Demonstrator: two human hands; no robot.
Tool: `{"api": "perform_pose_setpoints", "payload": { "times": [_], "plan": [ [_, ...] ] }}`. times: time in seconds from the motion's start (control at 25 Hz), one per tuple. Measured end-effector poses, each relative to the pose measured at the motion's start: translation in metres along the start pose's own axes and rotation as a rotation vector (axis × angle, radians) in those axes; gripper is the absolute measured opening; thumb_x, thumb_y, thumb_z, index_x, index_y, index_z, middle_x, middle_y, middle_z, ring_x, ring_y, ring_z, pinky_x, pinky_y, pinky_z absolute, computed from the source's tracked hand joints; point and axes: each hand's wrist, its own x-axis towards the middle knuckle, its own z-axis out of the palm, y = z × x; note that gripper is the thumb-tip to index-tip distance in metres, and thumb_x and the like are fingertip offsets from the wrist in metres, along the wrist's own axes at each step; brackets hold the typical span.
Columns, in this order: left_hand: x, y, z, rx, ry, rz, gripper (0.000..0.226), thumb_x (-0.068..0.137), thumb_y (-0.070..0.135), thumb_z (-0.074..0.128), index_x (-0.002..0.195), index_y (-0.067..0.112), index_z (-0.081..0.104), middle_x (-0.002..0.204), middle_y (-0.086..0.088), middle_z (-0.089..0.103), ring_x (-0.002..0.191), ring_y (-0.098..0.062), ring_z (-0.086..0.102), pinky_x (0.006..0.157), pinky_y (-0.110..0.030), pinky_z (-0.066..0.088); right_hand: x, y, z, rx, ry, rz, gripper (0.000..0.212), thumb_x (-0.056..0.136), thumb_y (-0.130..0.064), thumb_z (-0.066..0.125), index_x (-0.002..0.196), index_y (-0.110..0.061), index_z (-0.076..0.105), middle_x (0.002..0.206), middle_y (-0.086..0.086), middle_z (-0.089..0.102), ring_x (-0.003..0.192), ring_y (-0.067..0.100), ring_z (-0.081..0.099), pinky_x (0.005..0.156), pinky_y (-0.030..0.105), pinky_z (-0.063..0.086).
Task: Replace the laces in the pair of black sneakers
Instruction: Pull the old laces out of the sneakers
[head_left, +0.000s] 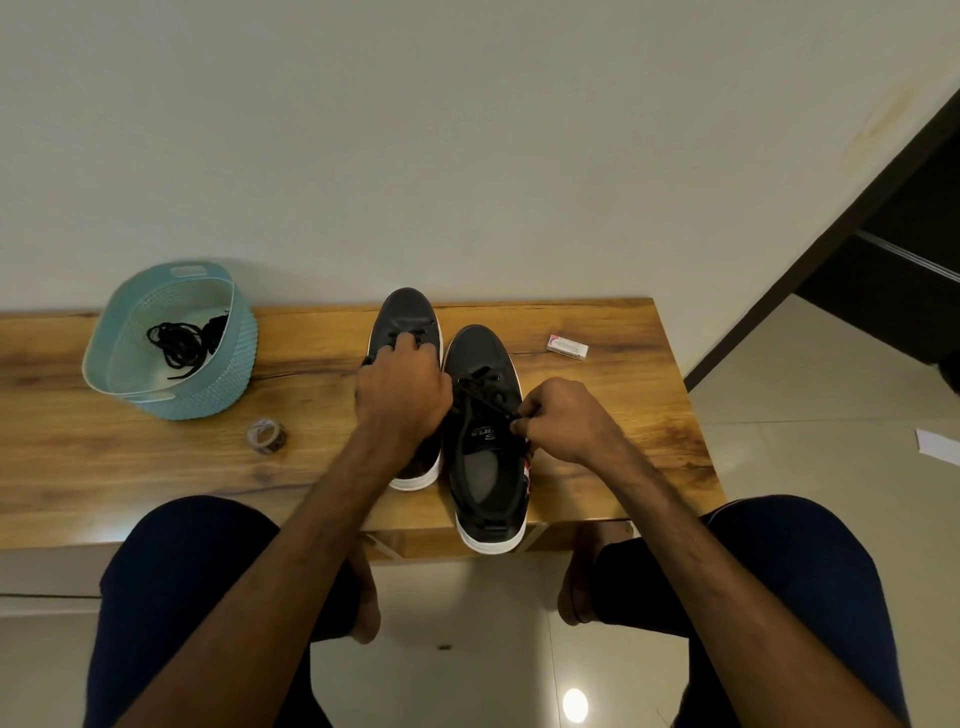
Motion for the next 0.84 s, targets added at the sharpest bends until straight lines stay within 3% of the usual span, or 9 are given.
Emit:
{"api": "perform_pose_setpoints", "payload": {
  "times": [0.16,0.28,0.4,0.56,0.72,0.84],
  "plan": [
    [-0.008,0.011,-0.002,-0.013,-0.118,0.366,0.039,0.090,0.024,0.053,0.128,0.018,0.051,0.129,-0.004,0.047,0.114,-0.022,0.045,0.086,-0.036,0.041,0.000,-0.003,-0.001,-0.010,-0.005,-0.004,0.011,0.086,-0.016,0.070,0.088,-0.009,0.077,0.083,0.008,0.074,0.080,0.020,0.069,0.072,0.036,0.058],
    [-0.020,0.027,0.002,-0.004,-0.096,0.479,0.042,0.090,0.039,0.051,0.129,0.022,0.050,0.124,0.000,0.051,0.111,-0.019,0.048,0.079,-0.033,0.032,0.002,-0.003,0.000,-0.016,0.002,-0.003,0.012,0.083,-0.015,0.069,0.089,-0.007,0.076,0.082,0.009,0.073,0.078,0.022,0.068,0.069,0.037,0.058],
    [-0.014,0.028,0.007,0.069,-0.071,0.438,0.031,0.098,0.037,0.050,0.126,0.023,0.052,0.120,0.000,0.057,0.109,-0.021,0.054,0.082,-0.035,0.039,0.001,-0.004,0.001,-0.030,0.010,-0.002,0.012,0.085,-0.018,0.070,0.091,-0.010,0.076,0.081,0.006,0.072,0.076,0.018,0.067,0.061,0.029,0.053],
    [-0.010,0.017,0.001,-0.088,-0.014,0.340,0.021,0.099,0.036,0.053,0.111,0.025,0.066,0.106,0.003,0.063,0.099,-0.017,0.057,0.074,-0.028,0.035,-0.002,-0.002,0.006,-0.046,0.072,0.021,0.012,0.084,-0.027,0.069,0.087,-0.018,0.076,0.076,0.001,0.072,0.075,0.018,0.069,0.069,0.036,0.059],
    [-0.005,-0.004,-0.018,-0.420,0.155,-0.040,0.009,0.096,0.029,0.059,0.092,0.023,0.063,0.089,0.008,0.061,0.076,-0.009,0.052,0.055,-0.024,0.032,0.000,0.000,0.006,-0.125,0.239,0.056,0.016,0.083,-0.026,0.067,0.084,-0.013,0.076,0.073,0.004,0.069,0.071,0.023,0.064,0.058,0.030,0.050],
    [0.001,-0.020,-0.018,-0.395,0.044,-0.105,0.008,0.095,0.031,0.061,0.099,0.024,0.063,0.098,0.004,0.065,0.084,-0.013,0.058,0.062,-0.030,0.044,0.002,0.001,0.006,-0.126,0.274,0.063,0.016,0.084,-0.025,0.067,0.083,-0.011,0.076,0.073,0.005,0.068,0.070,0.022,0.064,0.058,0.030,0.050]
  ]
}}
